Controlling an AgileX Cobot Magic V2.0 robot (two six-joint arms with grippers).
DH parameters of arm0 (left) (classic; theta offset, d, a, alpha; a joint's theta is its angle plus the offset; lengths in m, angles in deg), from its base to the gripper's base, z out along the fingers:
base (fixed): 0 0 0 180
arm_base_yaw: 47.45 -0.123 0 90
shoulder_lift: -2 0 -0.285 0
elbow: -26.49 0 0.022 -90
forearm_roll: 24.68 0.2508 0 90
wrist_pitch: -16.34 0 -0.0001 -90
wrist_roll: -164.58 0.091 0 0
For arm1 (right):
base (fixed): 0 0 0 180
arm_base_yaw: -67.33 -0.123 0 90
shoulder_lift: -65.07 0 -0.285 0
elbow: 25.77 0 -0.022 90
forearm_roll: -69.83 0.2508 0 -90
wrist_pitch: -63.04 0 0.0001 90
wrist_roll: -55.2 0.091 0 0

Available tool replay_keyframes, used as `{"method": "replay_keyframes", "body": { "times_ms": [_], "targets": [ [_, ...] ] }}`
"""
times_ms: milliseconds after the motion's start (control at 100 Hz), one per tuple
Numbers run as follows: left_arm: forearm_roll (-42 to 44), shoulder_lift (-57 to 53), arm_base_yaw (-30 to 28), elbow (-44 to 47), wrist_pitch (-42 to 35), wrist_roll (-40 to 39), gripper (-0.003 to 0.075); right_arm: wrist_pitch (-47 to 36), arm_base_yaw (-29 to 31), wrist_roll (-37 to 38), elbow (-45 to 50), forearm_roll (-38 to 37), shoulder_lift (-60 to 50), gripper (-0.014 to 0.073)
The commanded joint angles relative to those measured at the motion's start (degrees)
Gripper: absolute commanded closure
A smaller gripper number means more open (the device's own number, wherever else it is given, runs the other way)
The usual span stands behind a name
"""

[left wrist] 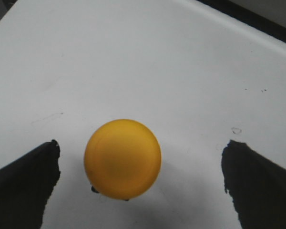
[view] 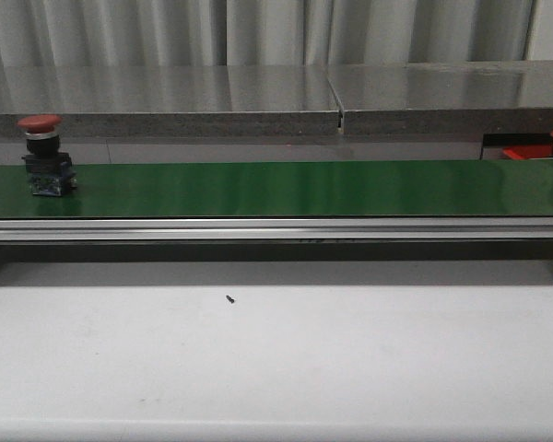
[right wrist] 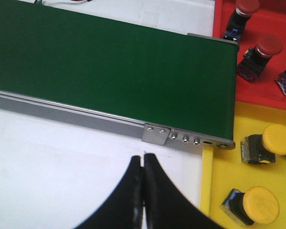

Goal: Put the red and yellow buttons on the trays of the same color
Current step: 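Move the left gripper over a yellow button and grasp it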

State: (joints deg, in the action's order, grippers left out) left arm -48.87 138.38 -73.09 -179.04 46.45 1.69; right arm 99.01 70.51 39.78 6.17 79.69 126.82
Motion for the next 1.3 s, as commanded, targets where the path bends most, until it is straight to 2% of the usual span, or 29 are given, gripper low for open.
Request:
{"method": "replay_keyframes", "body": {
  "times_ms": [0, 130, 220, 290, 460, 540, 810, 970, 1110, 1290],
  "targets": [
    [-0.7, -2.4, 0.0, -3.3, -2.3, -0.1, 0.0081, -3.0, -0.2, -0.3, -1.6, 0.2, -0.9, 0.0692],
    [-0.7, -0.8, 0.0, -4.4, -2.5, -0.1, 0.0088, -3.0, -0.2, -0.3, -1.6, 0.2, -0.9, 0.0692],
    [-0.7, -0.6, 0.0, -4.6, -2.7, -0.1, 0.0149, -3.0, -0.2, -0.3, -1.6, 0.2, -0.9, 0.0692],
    [-0.6, -0.6, 0.0, -4.6, -3.2, -0.1, 0.0261, -3.0, -0.2, -0.3, -1.6, 0.2, -0.9, 0.0692],
    [-0.6, -0.9, 0.0, -6.7, -1.1, -0.1, 0.0627, -3.0, -0.2, -0.3, -1.6, 0.2, -0.9, 0.0692],
    [-0.6, -1.7, 0.0, -7.6, 0.7, -0.1, 0.074, -3.0, -0.2, -0.3, -1.6, 0.2, -0.9, 0.0692],
    [-1.5, -9.5, 1.5, -7.6, 8.0, -0.1, 0.0739, -3.0, -0.2, -0.3, -1.6, 0.2, -0.9, 0.0692],
    [-5.7, -15.6, 3.3, -7.2, 11.5, -0.1, 0.0739, -3.0, -0.2, -0.3, -1.6, 0.2, -0.9, 0.0692],
    [-6.9, -21.3, 5.9, -2.0, 9.4, -0.1, 0.0739, -3.0, -0.2, -0.3, -1.6, 0.2, -0.9, 0.0692],
    [-6.9, -28.9, 10.7, 10.8, 3.2, -0.1, 0.0739, -3.0, -0.2, -0.3, -1.6, 0.2, -0.9, 0.0692]
  ]
}}
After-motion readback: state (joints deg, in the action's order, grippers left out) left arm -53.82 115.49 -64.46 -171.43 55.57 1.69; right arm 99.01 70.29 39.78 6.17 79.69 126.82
